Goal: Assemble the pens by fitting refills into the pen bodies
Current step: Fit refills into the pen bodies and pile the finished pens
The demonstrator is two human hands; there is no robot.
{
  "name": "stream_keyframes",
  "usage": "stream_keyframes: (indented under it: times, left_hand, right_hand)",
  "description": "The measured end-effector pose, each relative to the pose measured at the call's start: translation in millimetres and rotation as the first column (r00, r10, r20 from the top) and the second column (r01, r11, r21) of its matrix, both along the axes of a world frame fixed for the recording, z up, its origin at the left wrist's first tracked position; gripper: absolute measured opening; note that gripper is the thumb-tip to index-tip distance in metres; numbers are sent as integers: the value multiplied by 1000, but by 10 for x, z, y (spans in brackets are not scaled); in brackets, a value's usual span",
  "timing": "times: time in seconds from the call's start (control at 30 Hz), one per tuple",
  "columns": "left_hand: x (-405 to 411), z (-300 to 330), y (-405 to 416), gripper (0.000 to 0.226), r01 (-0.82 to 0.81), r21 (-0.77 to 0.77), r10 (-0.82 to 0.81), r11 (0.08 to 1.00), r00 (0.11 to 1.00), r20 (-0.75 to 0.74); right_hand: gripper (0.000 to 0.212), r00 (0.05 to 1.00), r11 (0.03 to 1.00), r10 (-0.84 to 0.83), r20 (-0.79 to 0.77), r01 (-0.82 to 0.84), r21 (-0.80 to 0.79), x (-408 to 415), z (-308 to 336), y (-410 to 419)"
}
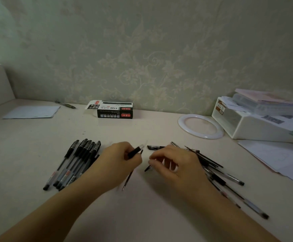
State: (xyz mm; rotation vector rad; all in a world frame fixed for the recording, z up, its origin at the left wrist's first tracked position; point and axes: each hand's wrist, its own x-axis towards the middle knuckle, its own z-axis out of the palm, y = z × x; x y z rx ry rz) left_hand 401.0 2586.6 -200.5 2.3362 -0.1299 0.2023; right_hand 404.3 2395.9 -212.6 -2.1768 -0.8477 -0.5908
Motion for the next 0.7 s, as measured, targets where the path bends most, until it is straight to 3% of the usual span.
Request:
stream_keyframes:
  times: [0.07, 0.1, 0.2, 0.3, 0.5, 0.6, 0.7]
  left_hand:
    - [-2, 33, -33, 27, 21, -161, -20, 987, 1000, 8]
    - [-4, 44, -49, 29, 26, -214, -28, 976, 1000, -4]
    - [-23, 62, -79, 33, 5, -370, -58, 929, 990, -132]
    - [-71, 72, -108, 32, 2, -499, -157, 867, 950, -269]
    - [-71, 38, -111, 22, 54, -571, -253, 819, 927, -276]
    - [-33, -12, -87, 16, 152, -464, -239, 873, 962, -135]
    - [13, -90, -53, 18, 235, -244, -235, 941, 972, 29]
  right_hand:
    - [21, 952, 993, 56, -299, -24, 112, -46, -49, 70]
    - [28, 940, 996, 66, -334, -39, 86, -51, -80, 80]
    - [33, 988, 994, 48, -144, -61, -90, -53, -79, 82]
    - [20, 996, 993, 63, 70, -56, -105, -45, -40, 90]
    - [10, 980, 987, 127, 151, -111, -112, 21, -41, 39]
    - [8, 997, 991, 56, 49, -62, 121, 3, -20, 38]
    - [9, 974, 872, 24, -226, 90, 481, 19, 7, -2]
